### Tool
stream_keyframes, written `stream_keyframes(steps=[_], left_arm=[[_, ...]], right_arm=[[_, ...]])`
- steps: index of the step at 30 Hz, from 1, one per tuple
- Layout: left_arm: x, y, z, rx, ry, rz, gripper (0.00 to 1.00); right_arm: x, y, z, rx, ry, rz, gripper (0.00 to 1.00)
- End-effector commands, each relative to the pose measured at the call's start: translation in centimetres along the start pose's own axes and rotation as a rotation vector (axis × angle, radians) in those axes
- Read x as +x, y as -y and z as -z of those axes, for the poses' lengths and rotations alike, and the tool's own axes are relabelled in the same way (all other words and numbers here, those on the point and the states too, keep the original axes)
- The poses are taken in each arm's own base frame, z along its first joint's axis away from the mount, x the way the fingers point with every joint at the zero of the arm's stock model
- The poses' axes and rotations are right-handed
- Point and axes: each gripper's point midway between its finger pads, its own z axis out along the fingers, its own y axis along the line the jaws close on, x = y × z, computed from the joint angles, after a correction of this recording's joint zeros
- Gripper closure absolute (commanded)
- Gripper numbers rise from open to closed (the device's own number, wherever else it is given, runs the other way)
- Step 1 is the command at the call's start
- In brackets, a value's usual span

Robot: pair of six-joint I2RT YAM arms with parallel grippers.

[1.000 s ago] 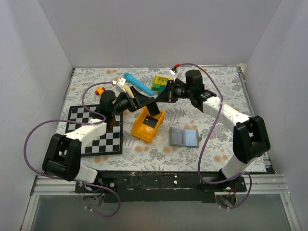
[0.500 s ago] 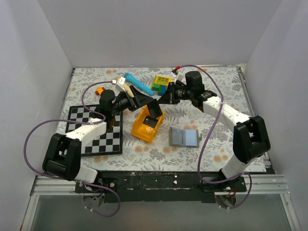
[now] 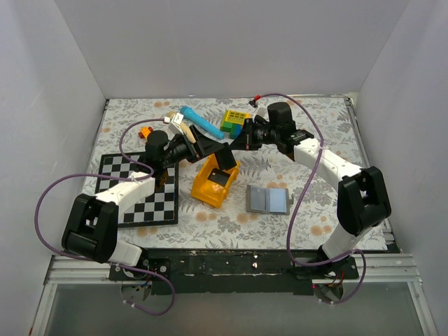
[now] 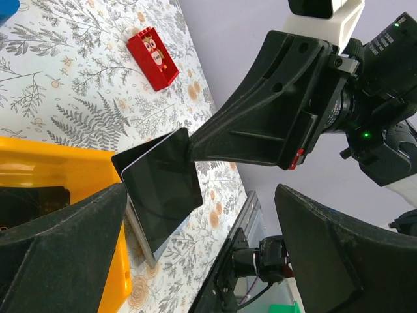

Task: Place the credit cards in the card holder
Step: Pick up the credit card from the storage box.

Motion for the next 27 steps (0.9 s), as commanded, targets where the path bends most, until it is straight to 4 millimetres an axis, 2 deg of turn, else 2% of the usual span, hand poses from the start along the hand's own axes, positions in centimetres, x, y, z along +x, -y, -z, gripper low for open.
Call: stream_keyframes(steps=[1,16,27], left_arm=[[-1.0,1.4,0.0,0.017,0.022,-0.046,0.02],[-1.1,1.4,-0.2,0.019,0.016,-0.051,0.02],[-0.9,1.1,-0.2,0.014,0.012,-0.044,0.02]], right_arm=[[-1.7,0.1,-0.5,0.018,0.024,0.033,0.99],[-0.3,1.5,-2.7,0.098,-0.057,0.064,0.99],[0.3,1.1,-2.5,0.078,-0.064,0.064,0.99]])
